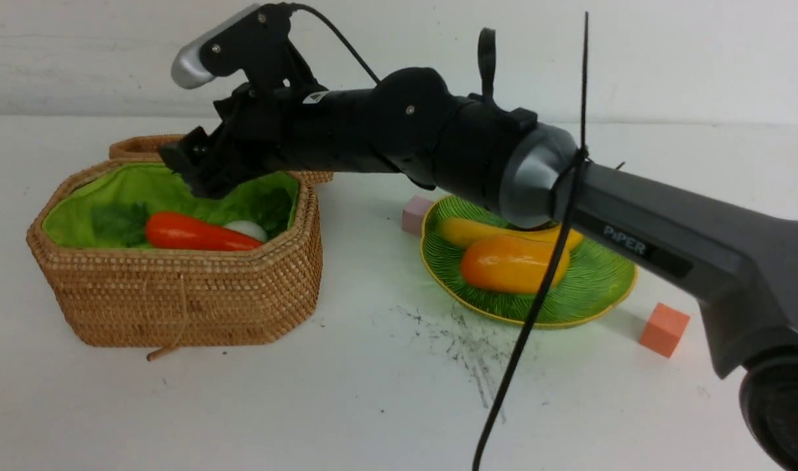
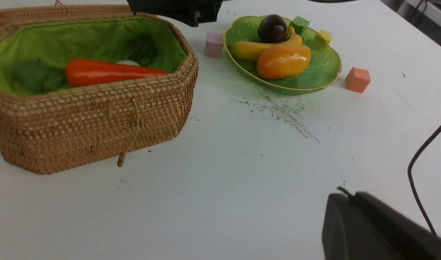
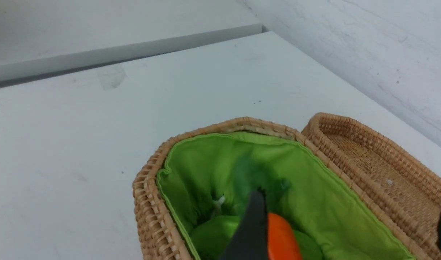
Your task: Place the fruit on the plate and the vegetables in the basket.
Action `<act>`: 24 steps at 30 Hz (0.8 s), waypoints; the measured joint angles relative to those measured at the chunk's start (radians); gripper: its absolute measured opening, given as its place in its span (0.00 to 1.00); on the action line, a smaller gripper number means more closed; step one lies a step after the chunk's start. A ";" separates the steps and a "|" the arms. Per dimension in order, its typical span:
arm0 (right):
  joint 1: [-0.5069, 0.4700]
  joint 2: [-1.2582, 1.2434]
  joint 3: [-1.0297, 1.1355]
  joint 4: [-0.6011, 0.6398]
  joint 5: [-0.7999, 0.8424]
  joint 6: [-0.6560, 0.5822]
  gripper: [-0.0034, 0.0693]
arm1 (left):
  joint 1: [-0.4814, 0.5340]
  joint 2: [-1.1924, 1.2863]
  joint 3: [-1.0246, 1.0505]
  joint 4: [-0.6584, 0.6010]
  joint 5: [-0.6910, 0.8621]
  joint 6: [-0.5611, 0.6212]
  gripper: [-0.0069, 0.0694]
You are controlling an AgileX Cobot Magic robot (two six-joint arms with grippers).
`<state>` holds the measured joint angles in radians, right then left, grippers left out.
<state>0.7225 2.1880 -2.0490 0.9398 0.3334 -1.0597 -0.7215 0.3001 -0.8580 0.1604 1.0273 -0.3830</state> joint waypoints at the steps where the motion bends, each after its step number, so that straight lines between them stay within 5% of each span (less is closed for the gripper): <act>1: -0.003 -0.020 0.000 -0.010 0.030 0.022 0.97 | 0.000 0.000 0.000 0.000 -0.005 0.003 0.09; 5: -0.035 -0.146 0.000 -0.099 0.252 0.235 0.92 | 0.000 0.000 0.000 -0.001 -0.040 0.016 0.10; 8: -0.086 -0.273 -0.008 -0.246 0.522 0.486 0.74 | 0.000 0.000 0.000 0.002 -0.081 0.026 0.10; 12: -0.134 -0.405 -0.015 -0.511 0.849 0.764 0.37 | 0.000 0.000 0.000 0.013 -0.161 0.057 0.10; 16: -0.138 -0.466 0.007 -0.673 0.916 0.878 0.07 | 0.000 0.000 0.045 0.015 -0.287 0.065 0.10; 24: -0.140 -0.766 0.358 -0.807 0.918 1.018 0.04 | 0.000 -0.012 0.310 -0.066 -0.629 0.065 0.10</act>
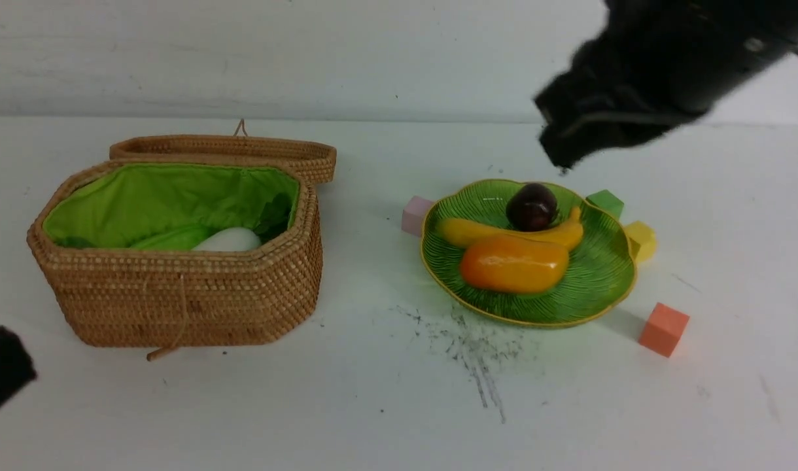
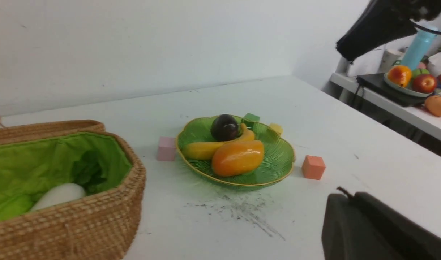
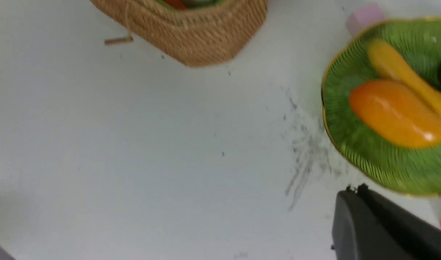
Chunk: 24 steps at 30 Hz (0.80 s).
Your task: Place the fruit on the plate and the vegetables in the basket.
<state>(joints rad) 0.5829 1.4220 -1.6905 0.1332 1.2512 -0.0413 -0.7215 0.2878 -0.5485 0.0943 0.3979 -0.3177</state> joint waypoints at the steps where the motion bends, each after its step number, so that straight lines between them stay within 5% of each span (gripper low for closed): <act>1: 0.000 -0.061 0.072 -0.001 0.001 0.014 0.04 | 0.000 -0.001 0.042 -0.009 -0.045 0.000 0.10; 9: 0.000 -0.423 0.512 -0.012 -0.044 0.212 0.05 | 0.000 -0.004 0.240 -0.040 -0.313 0.000 0.10; 24: 0.000 -0.584 0.682 -0.012 -0.037 0.277 0.07 | 0.000 -0.004 0.289 -0.041 -0.282 0.000 0.11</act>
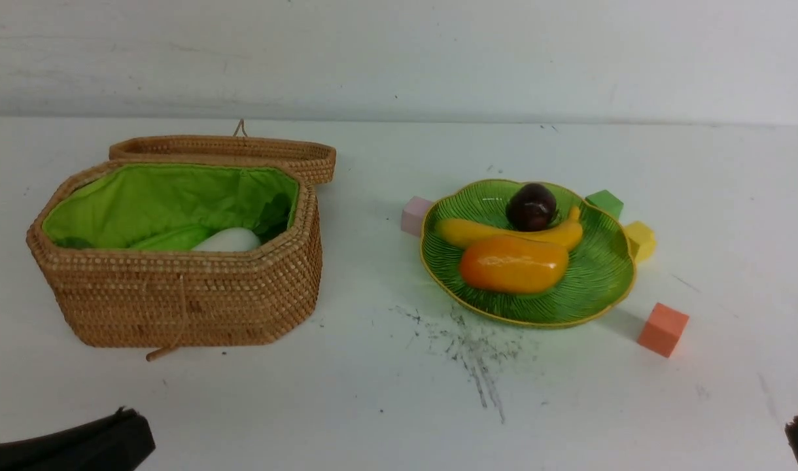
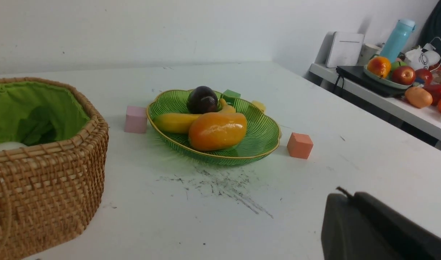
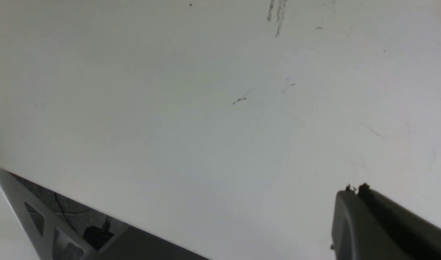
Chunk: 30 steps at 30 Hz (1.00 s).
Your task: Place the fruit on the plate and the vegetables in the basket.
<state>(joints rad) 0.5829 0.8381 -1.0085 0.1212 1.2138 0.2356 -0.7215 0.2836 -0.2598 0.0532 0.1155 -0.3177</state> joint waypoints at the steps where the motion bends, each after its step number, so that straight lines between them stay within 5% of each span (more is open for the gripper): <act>1: 0.000 0.000 0.000 0.000 0.000 0.000 0.07 | 0.000 0.000 0.000 0.000 0.002 0.000 0.11; 6: -0.011 -0.024 0.002 0.001 -0.001 0.000 0.07 | 0.000 0.000 0.000 0.000 0.005 0.000 0.11; 11: -0.174 -0.171 0.081 0.005 -0.090 -0.026 0.07 | 0.000 0.000 0.000 0.000 0.006 0.000 0.11; 20: -0.524 -0.727 0.783 -0.008 -0.664 -0.267 0.07 | 0.000 0.000 0.000 0.000 0.008 0.000 0.12; 30: -0.584 -0.849 1.023 -0.011 -0.809 -0.260 0.02 | 0.000 -0.001 0.001 0.000 0.009 0.000 0.14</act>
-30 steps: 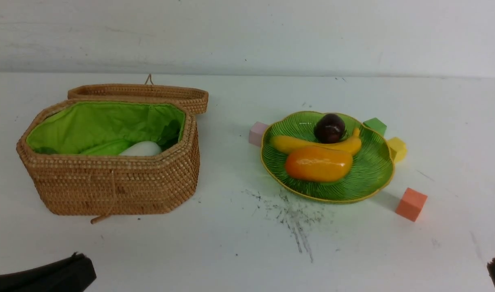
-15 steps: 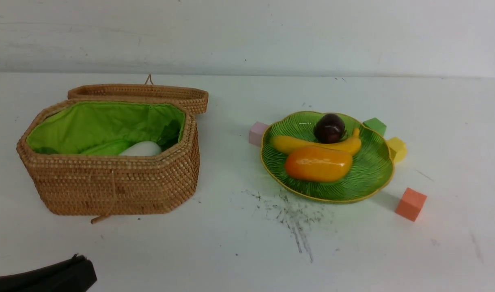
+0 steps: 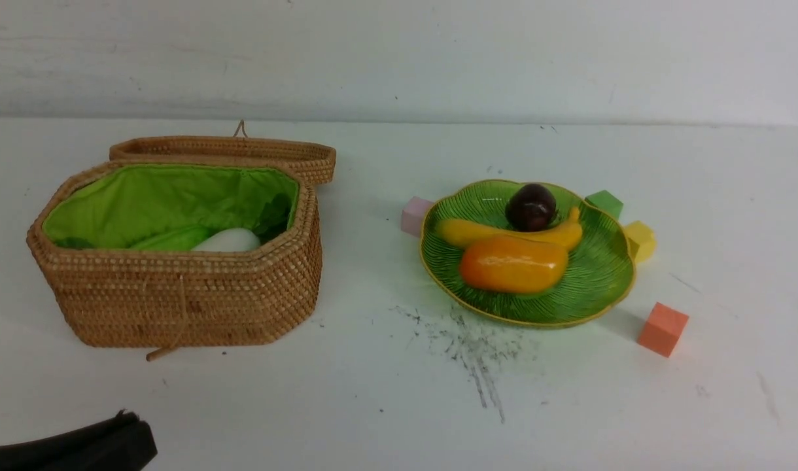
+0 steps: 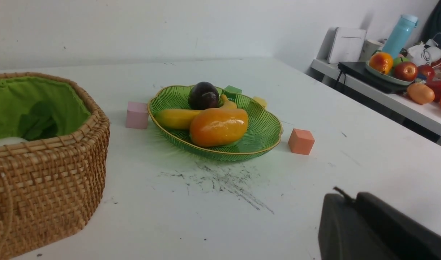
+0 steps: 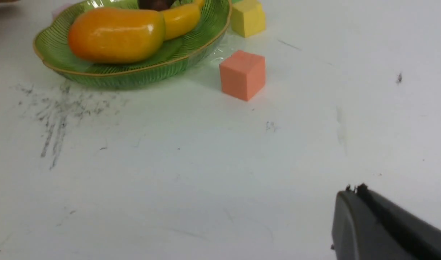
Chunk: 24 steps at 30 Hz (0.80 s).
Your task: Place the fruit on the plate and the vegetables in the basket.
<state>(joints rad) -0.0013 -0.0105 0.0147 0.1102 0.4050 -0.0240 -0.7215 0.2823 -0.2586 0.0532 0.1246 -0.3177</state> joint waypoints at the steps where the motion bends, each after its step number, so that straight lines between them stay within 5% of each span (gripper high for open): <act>1: 0.000 -0.001 0.000 -0.002 -0.002 0.000 0.02 | 0.000 0.000 0.000 0.000 0.000 0.000 0.14; 24: -0.003 -0.001 0.002 -0.001 -0.011 0.000 0.03 | 0.000 0.000 0.000 0.000 0.000 0.000 0.17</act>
<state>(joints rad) -0.0042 -0.0114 0.0170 0.1094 0.3939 -0.0240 -0.7215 0.2823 -0.2582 0.0532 0.1246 -0.3177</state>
